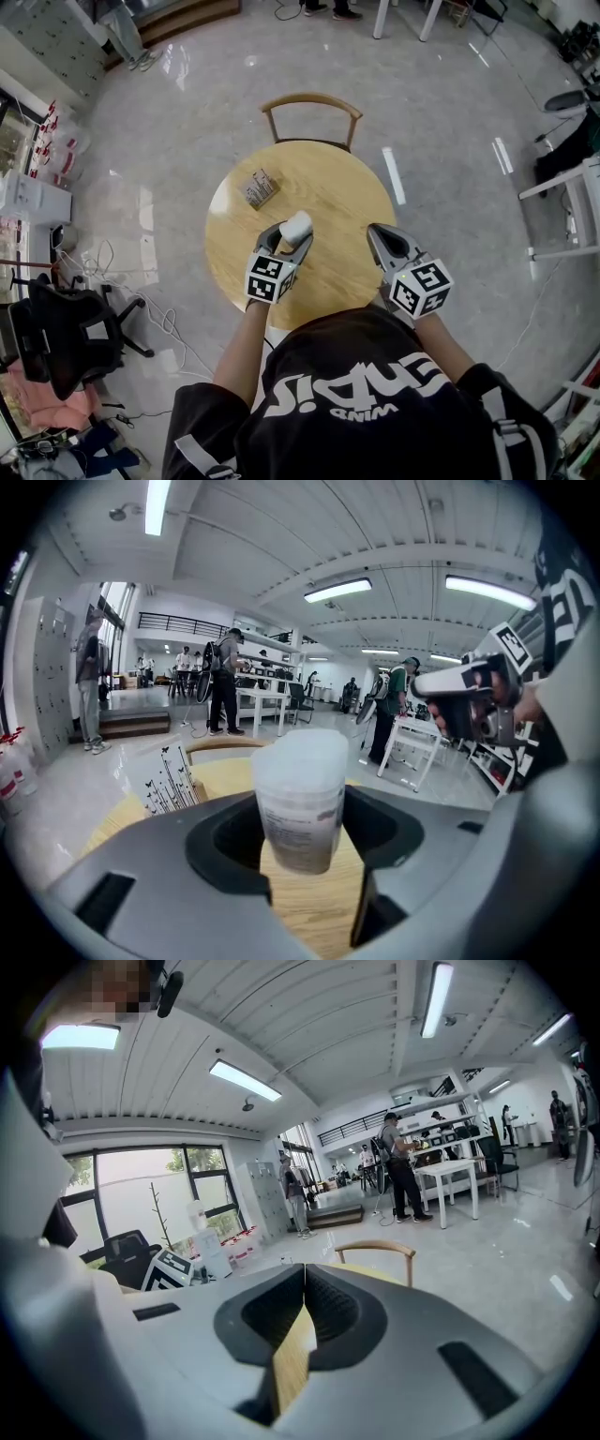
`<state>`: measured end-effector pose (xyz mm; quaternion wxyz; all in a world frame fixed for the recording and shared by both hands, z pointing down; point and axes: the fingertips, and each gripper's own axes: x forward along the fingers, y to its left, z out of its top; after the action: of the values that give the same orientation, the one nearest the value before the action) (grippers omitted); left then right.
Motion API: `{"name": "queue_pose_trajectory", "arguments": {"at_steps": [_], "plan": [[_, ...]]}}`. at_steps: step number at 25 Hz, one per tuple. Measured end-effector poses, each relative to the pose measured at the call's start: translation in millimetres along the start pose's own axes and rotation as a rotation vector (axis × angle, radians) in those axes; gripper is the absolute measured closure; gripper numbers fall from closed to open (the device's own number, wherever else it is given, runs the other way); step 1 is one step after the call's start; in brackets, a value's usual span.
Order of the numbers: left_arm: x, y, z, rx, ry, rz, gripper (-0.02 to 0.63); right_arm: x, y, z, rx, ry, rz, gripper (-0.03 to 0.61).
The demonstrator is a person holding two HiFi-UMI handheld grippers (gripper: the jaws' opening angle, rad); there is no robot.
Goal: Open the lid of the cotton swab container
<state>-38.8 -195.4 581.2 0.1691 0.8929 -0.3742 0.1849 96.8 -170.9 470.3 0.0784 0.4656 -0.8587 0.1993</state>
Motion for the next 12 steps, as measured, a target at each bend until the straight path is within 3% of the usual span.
{"name": "queue_pose_trajectory", "arguments": {"at_steps": [12], "plan": [[-41.7,-10.9,43.4,0.002,-0.091,-0.051,0.359,18.4,6.0,6.4,-0.026,-0.004,0.062,0.577]]}}
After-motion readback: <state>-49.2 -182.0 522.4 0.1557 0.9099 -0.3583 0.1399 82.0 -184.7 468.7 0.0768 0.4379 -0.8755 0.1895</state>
